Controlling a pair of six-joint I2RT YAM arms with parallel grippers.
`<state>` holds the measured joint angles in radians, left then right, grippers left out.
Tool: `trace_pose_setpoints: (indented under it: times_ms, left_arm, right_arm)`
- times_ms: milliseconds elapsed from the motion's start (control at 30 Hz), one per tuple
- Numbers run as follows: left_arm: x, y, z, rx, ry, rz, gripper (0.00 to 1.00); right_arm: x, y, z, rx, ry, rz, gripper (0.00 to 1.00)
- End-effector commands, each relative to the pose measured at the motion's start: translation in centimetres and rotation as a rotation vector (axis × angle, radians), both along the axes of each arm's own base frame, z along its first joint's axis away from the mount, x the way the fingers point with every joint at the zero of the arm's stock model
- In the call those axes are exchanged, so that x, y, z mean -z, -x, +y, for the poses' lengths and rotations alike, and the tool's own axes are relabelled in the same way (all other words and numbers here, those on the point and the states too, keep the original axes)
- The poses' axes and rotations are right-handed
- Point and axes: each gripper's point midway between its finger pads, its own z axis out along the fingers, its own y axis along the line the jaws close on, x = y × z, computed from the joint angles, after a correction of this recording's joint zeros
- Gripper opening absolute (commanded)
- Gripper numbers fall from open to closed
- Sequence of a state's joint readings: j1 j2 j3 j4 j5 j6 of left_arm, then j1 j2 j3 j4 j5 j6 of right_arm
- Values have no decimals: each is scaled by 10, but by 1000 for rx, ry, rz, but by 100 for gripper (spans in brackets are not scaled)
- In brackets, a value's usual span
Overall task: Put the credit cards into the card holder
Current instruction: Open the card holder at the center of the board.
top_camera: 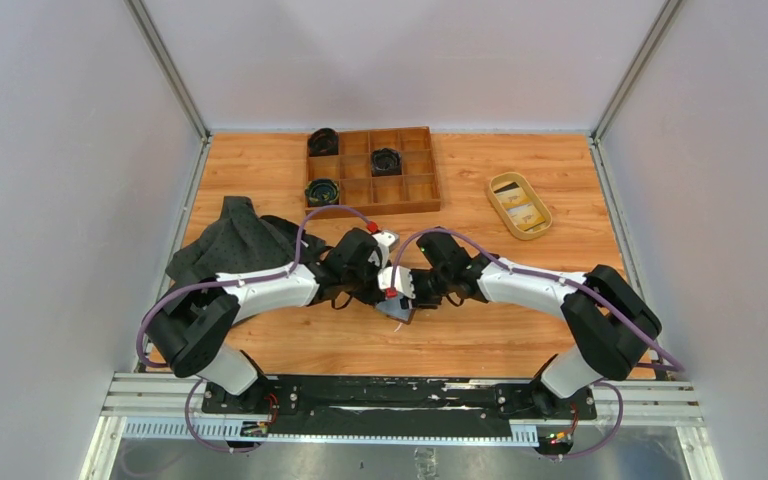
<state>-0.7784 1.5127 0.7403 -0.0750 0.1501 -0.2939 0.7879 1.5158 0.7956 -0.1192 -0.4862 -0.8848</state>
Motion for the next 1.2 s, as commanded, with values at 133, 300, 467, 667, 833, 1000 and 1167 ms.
trace_pose_setpoints:
  times_ms: [133, 300, 467, 667, 833, 1000, 1167]
  left_arm:
    - [1, 0, -2, 26, 28, 14, 24]
    - [1, 0, -2, 31, 66, 34, 26]
    - [0, 2, -2, 41, 91, 51, 29]
    - [-3, 5, -4, 69, 115, 61, 36]
    - [-4, 10, -7, 100, 133, 74, 43]
    - [-5, 12, -8, 111, 141, 78, 49]
    - [-2, 12, -7, 107, 135, 86, 48]
  right_arm:
    - [-22, -17, 19, 122, -86, 16, 38]
    - [-35, -18, 24, 174, -139, 51, 38]
    - [-35, -15, 25, 188, -165, 116, 38]
    - [-36, -21, 20, 251, -175, 182, 42]
    - [-32, -22, 17, 272, -173, 229, 43]
    - [-23, -20, 15, 275, -141, 258, 46]
    - [-18, -21, 13, 290, -116, 287, 52]
